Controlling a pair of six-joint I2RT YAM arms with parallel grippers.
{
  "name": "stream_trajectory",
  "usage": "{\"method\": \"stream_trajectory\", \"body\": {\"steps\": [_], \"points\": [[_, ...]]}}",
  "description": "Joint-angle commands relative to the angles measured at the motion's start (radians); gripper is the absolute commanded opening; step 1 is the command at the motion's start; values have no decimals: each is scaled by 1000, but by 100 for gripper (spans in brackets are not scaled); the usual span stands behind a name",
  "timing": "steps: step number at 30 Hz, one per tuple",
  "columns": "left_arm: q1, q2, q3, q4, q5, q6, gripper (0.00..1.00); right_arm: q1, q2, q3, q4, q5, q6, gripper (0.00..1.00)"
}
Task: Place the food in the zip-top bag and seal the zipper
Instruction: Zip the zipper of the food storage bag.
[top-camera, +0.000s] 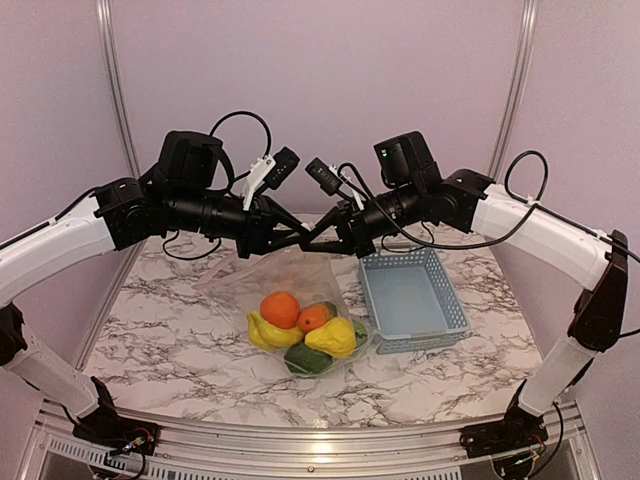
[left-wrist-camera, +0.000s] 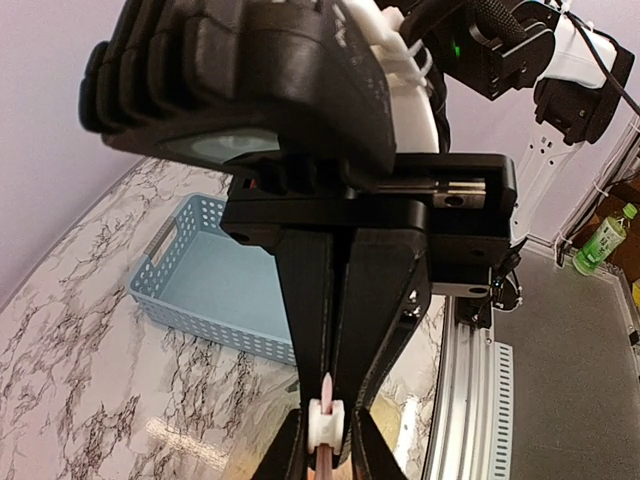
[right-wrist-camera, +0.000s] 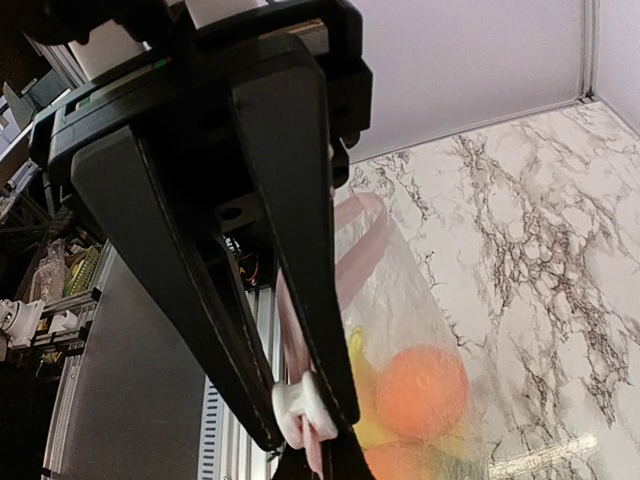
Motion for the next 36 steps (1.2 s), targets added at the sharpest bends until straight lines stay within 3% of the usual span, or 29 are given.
{"method": "stream_trajectory", "body": {"steps": [1, 5, 11, 15, 27, 36], "points": [[10, -1, 15, -1, 12, -3, 16, 9, -4, 26, 15, -9, -13, 0], [13, -11, 6, 11, 7, -14, 21, 8, -3, 26, 17, -10, -10, 0], [17, -15, 2, 27, 8, -22, 21, 8, 0, 26, 16, -11, -9, 0], [18, -21, -4, 41, 2, -26, 28, 9, 0, 24, 11, -11, -12, 0], [23, -17, -5, 31, 33, -25, 6, 8, -5, 18, 19, -11, -11, 0], [39, -52, -54, -3, 51, -31, 5, -28, -49, -29, 93, -11, 29, 0]]}}
